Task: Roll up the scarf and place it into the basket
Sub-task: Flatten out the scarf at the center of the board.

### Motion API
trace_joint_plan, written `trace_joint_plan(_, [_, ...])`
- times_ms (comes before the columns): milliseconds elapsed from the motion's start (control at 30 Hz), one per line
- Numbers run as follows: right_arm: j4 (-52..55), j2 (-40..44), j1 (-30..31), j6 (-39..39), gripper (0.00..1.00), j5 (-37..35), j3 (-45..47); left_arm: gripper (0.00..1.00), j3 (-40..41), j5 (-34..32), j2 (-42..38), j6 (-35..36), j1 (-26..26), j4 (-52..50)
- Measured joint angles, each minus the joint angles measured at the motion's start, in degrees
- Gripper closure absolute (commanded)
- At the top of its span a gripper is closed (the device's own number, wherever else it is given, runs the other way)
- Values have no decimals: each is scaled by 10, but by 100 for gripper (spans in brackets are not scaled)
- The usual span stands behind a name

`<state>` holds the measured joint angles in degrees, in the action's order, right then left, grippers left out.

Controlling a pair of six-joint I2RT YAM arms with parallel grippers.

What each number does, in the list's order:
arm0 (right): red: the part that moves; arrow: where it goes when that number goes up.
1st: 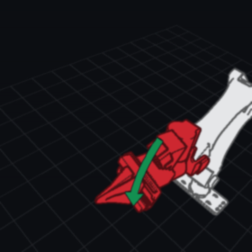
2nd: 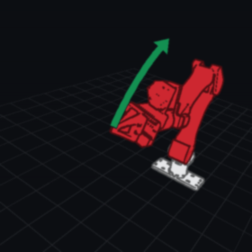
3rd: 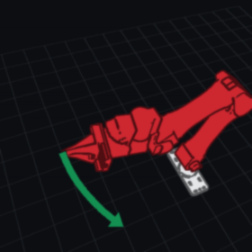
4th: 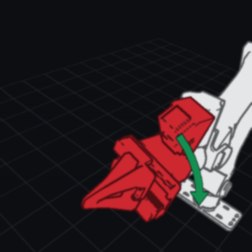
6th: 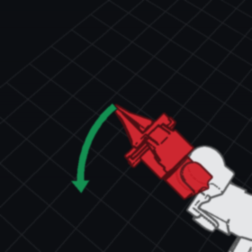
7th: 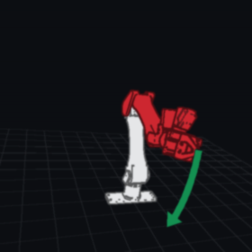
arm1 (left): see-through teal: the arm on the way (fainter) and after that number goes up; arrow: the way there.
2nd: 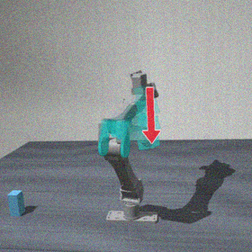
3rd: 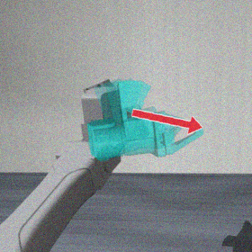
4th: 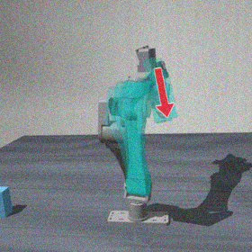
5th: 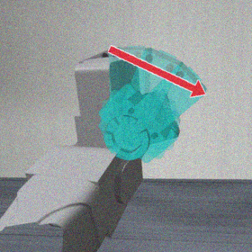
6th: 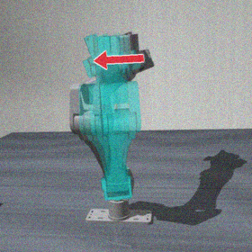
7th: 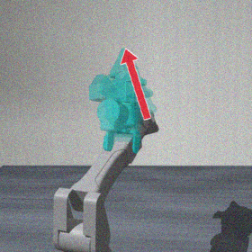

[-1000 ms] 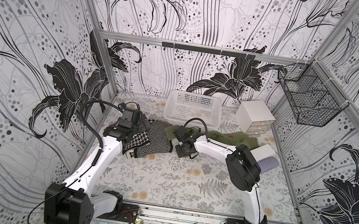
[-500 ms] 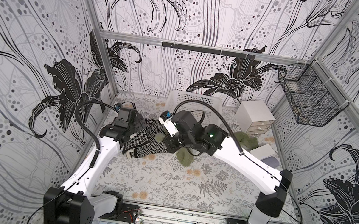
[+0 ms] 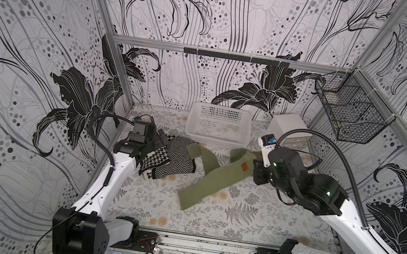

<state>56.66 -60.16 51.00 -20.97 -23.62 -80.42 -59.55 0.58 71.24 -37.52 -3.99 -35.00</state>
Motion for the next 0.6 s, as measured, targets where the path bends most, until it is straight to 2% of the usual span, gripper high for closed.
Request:
trace_joint_plan(133, [66, 53, -12, -59, 100, -95, 34, 1, -32, 19, 83, 0, -59, 8])
trace_joint_plan(267, [115, 51, -26, -97, 100, -168, 43, 1, -102, 27, 178, 0, -116, 14])
trace_joint_plan(400, [120, 36, -51, -96, 100, -197, 49, 0, -173, 24, 272, -2, -134, 19])
trace_joint_plan(600, [102, 41, -117, -65, 100, -193, 77, 8, -197, 18, 366, -6, -133, 24])
